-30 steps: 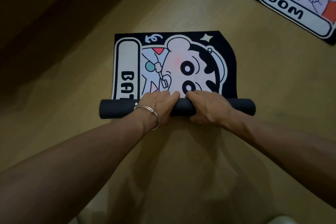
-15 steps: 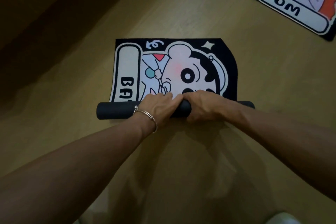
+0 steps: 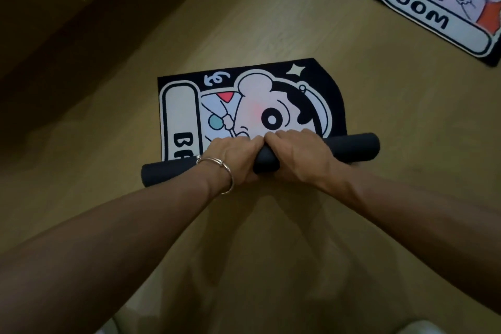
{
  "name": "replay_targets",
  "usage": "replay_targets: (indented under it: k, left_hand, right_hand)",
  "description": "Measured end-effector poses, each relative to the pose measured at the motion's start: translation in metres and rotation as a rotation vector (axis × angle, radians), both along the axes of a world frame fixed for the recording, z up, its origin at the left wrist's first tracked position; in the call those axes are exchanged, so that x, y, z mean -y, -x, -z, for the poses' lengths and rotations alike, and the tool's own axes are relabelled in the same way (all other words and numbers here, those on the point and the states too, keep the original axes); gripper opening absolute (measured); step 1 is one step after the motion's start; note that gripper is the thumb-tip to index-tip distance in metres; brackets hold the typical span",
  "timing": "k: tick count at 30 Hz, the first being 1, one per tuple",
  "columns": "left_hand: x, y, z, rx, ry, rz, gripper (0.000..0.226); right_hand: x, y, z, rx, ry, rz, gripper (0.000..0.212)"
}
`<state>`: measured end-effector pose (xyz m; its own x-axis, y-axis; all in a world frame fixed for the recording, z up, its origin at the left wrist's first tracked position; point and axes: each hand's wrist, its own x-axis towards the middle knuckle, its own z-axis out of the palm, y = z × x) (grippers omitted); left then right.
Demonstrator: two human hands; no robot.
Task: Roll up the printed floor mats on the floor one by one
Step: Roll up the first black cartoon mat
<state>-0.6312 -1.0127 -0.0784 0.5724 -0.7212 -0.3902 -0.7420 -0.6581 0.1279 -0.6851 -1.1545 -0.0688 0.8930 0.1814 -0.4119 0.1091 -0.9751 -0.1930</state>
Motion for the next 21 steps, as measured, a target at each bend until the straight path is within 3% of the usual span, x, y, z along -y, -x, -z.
replay_targets:
  k: [5,9,10,13,15,19,21]
  left_hand:
    - [-0.003,0.007,0.002,0.110,0.009,0.081,0.038]
    - [-0.003,0.004,0.000,0.028,0.008,0.012,0.044]
    - [-0.002,0.003,-0.001,0.037,0.021,0.008,0.046]
    - [-0.002,0.007,-0.001,0.114,0.034,0.058,0.041]
    - [0.000,0.009,0.001,0.096,0.002,0.090,0.038]
    - [0.004,-0.001,-0.004,-0.015,-0.038,0.008,0.046]
    - [0.003,-0.003,-0.006,0.012,-0.002,-0.026,0.046]
  right_hand:
    - [0.003,-0.009,-0.009,-0.330,-0.106,0.103,0.053]
    - [-0.008,0.000,-0.003,-0.045,0.009,0.023,0.047]
    - [-0.007,-0.001,-0.004,-0.056,0.025,0.029,0.047]
    - [0.003,-0.013,-0.010,-0.403,-0.107,0.135,0.057]
    - [0.005,-0.014,-0.011,-0.494,-0.188,0.163,0.062]
    - [-0.006,0.001,-0.005,-0.076,-0.024,0.073,0.048]
    - [-0.006,-0.001,-0.005,-0.010,0.006,0.072,0.045]
